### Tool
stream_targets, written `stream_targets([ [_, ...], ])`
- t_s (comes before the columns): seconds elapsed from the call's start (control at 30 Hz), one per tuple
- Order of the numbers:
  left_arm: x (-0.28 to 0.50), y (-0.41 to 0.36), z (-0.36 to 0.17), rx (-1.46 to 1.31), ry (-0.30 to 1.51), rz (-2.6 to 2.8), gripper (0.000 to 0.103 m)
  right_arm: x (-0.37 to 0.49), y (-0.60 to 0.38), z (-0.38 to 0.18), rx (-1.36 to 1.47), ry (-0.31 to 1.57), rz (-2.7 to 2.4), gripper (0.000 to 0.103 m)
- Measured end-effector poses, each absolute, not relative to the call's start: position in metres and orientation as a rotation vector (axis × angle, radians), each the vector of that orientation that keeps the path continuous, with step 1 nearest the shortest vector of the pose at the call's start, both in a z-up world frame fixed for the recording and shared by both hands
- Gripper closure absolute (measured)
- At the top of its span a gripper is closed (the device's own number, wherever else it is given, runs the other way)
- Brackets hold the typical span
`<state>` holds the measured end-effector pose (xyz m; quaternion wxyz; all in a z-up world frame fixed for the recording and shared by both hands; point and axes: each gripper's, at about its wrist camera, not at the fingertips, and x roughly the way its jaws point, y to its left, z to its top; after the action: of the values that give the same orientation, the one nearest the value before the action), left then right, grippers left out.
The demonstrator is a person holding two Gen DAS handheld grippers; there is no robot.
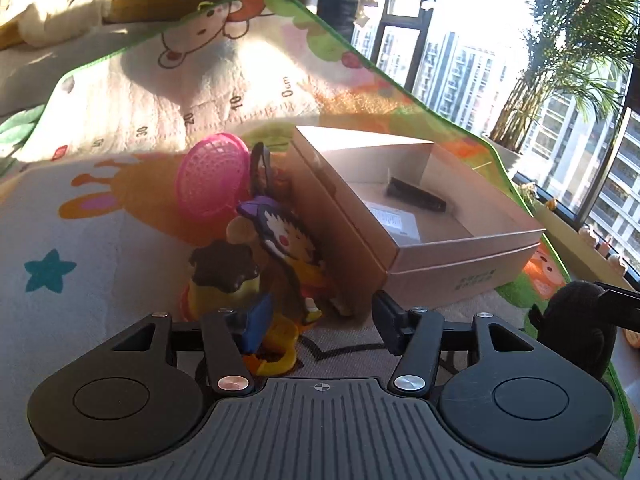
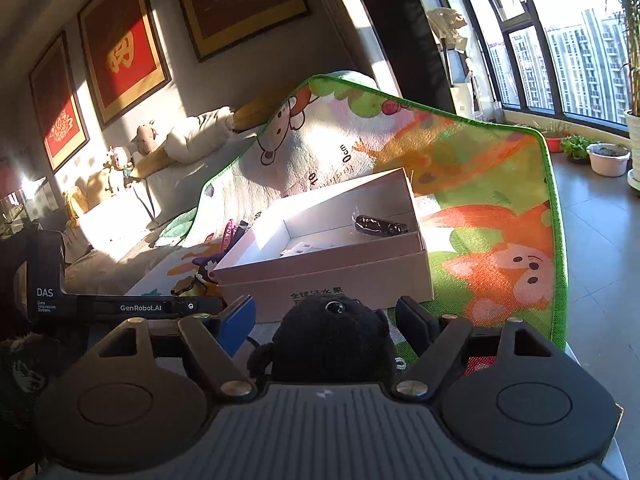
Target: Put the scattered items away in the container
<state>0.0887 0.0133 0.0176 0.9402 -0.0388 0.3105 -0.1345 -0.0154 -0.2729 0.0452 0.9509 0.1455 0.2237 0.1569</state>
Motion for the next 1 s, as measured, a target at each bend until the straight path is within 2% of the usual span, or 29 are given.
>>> stream_targets([
  [0.1, 0.087, 0.019, 0.020, -0.020, 0.602, -0.214, 0.035, -0.017, -0.273, 0.045, 0.298, 0.445, 0.323, 0.019],
  [0.23, 0.094, 0.037, 0.019, 0.052, 0.593, -0.097, 0.015, -0.016, -0.269, 0.045, 0.284, 0.443, 0.322, 0.017],
  [0.33, 0.100, 0.056, 0.018, 0.041, 0.610, -0.044, 0.014, -0.015, -0.265, 0.044, 0.256, 0.448, 0.308, 0.012],
  [0.43, 0.103, 0.067, 0.021, 0.023, 0.614, -0.058, 0.009, -0.016, -0.261, 0.041, 0.223, 0.450, 0.292, 0.009],
  [0.63, 0.092, 0.052, 0.032, -0.008, 0.565, -0.190, 0.011, -0.018, -0.254, 0.033, 0.173, 0.425, 0.251, 0.006],
  [0.7, 0.092, 0.035, 0.032, 0.033, 0.549, -0.228, 0.018, -0.017, -0.252, 0.030, 0.163, 0.422, 0.234, 0.004],
  [0.77, 0.099, 0.025, 0.027, 0.065, 0.565, -0.226, 0.037, -0.017, -0.252, 0.028, 0.159, 0.421, 0.226, 0.003],
  [0.8, 0.104, 0.024, 0.024, 0.058, 0.577, -0.224, 0.040, -0.018, -0.253, 0.028, 0.164, 0.419, 0.227, 0.003],
  [1.0, 0.118, 0.024, 0.009, 0.001, 0.620, -0.255, 0.039, -0.015, -0.258, 0.025, 0.192, 0.432, 0.222, 0.000],
])
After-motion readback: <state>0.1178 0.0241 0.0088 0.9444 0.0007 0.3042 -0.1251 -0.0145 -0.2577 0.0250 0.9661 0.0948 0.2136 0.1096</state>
